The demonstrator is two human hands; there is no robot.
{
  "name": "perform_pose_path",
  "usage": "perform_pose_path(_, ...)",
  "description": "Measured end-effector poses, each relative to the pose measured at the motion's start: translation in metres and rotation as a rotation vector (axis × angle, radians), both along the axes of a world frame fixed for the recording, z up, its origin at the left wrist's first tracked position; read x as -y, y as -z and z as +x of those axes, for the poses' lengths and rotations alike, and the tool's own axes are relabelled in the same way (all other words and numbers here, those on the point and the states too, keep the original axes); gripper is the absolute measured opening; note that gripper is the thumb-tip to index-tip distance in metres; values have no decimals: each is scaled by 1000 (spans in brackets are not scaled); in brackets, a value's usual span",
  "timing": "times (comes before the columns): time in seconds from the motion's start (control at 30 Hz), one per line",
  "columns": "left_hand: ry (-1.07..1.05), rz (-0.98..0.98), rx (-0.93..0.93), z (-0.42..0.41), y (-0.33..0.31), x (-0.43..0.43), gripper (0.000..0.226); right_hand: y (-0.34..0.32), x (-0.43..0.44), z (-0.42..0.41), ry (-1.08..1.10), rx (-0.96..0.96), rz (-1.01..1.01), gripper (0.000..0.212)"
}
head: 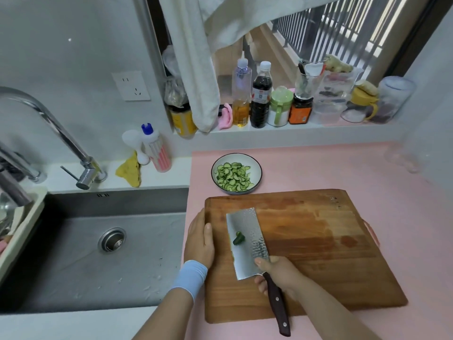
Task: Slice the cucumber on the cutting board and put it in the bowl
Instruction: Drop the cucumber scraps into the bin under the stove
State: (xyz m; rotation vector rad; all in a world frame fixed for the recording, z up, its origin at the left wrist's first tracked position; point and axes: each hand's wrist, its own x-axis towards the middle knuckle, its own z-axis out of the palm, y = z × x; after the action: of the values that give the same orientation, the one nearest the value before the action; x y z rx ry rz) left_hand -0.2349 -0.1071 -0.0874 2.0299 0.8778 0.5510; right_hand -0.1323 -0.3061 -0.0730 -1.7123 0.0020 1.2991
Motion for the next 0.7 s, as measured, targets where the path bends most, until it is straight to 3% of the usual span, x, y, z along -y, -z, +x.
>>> perform_pose_path(0.27, 117, 55, -12, 23, -17, 19, 61, -30, 39, -7, 150, -54, 124, 30)
perform_pose_path(0.5, 500, 210, 3, 80, -61, 114, 50, -55, 152, 2, 260, 89, 146, 33)
perform_pose_path(0.7, 877, 318, 62, 127, -82, 247, 33, -68, 283, -9, 413, 143, 106, 29)
